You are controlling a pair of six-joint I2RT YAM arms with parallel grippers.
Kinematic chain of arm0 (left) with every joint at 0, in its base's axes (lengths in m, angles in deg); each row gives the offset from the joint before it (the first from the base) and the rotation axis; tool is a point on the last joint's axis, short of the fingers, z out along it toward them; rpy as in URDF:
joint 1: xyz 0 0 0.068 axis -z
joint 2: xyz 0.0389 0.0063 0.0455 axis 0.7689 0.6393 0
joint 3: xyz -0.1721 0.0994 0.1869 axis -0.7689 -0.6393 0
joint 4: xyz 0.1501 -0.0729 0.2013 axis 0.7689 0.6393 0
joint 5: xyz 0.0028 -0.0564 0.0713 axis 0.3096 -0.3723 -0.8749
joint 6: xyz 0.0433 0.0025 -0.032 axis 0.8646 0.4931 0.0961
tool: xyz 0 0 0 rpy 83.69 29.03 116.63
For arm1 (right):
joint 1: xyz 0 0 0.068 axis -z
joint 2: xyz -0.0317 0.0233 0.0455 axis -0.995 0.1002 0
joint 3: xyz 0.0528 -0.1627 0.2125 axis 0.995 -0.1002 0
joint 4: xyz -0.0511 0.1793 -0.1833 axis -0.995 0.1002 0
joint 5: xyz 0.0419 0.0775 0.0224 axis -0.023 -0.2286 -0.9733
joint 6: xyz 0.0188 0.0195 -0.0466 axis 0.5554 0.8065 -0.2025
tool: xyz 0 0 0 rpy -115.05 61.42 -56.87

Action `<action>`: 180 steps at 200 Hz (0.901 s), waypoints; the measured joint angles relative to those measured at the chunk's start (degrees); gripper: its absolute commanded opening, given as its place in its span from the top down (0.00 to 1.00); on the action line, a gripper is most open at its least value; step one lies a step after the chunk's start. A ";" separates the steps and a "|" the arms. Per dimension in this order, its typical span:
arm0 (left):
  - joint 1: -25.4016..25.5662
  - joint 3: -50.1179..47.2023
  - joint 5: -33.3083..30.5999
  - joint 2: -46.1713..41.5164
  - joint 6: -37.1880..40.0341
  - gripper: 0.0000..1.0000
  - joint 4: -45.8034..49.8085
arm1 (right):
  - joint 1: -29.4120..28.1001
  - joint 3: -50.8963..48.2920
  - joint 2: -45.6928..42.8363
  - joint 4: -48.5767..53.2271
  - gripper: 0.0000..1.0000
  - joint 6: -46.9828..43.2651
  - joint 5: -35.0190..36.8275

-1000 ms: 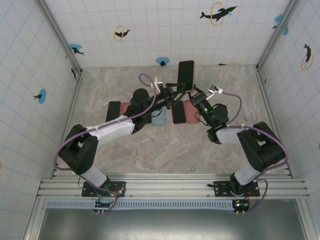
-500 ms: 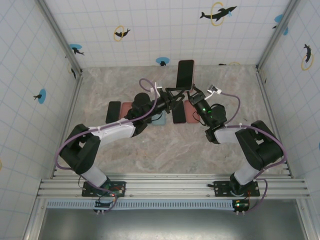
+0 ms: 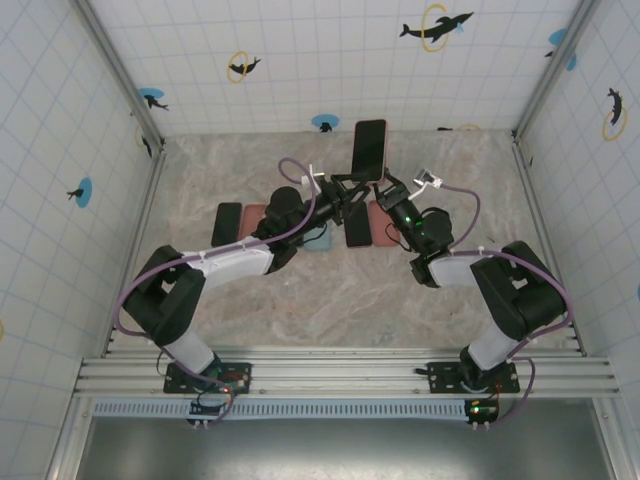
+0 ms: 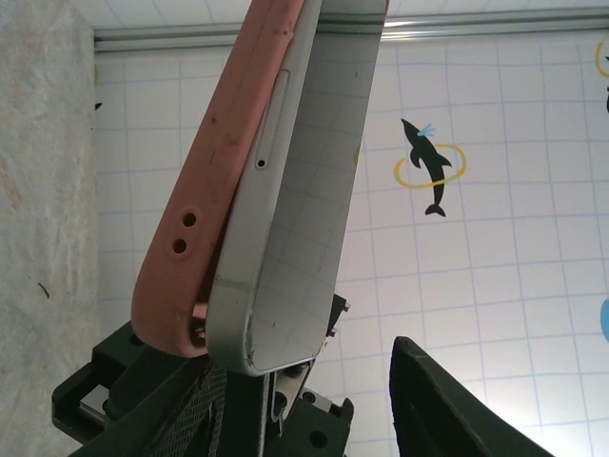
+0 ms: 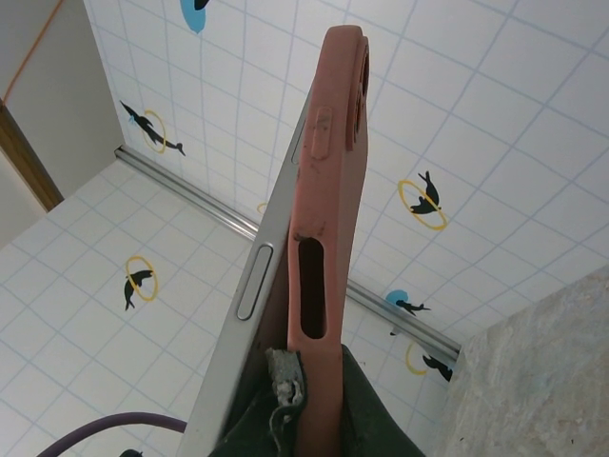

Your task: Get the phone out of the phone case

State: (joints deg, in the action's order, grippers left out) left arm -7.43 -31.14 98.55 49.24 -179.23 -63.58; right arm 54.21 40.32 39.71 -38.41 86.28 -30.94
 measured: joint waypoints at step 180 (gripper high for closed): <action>0.31 -1.07 -0.13 -0.74 -1.42 0.55 -1.20 | 1.55 -0.02 -0.50 -1.97 0.91 2.60 -0.52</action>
State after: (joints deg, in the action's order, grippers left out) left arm -7.12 -32.21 98.41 48.50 -180.65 -64.79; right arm 55.76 40.30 39.21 -40.38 88.88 -31.46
